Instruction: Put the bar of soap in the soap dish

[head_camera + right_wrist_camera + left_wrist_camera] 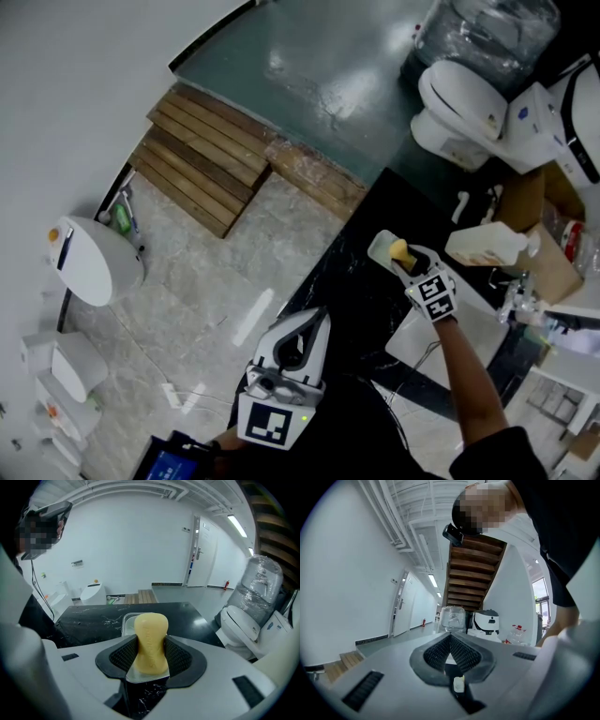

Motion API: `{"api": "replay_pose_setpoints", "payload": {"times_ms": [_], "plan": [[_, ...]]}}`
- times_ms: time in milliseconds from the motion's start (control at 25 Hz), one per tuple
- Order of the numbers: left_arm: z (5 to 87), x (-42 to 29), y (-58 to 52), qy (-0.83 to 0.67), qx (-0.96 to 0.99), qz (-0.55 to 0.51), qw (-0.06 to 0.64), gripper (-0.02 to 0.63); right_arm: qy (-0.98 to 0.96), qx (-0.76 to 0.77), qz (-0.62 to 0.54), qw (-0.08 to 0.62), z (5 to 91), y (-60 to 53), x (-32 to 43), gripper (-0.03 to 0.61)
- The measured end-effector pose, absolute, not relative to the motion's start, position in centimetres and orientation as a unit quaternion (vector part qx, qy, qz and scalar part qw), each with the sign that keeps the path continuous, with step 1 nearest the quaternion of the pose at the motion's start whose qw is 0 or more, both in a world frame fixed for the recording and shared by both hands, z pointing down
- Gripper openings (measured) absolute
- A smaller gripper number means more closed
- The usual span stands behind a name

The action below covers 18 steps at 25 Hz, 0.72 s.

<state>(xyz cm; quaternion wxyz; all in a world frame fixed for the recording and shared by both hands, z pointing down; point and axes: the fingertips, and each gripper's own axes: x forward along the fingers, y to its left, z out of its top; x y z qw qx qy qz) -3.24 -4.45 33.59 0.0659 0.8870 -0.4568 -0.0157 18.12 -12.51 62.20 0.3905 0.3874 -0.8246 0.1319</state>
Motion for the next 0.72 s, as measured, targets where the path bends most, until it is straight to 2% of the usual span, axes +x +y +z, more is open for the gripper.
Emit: {"api": "replay_pose_setpoints", "payload": {"times_ms": [720], "plan": [[34.1, -5.2, -3.5, -0.477, 0.876, -0.011, 0.075, 0.002, -0.835, 0.321, 0.146, 0.423, 63.1, -12.8, 17.1, 0.172]]}}
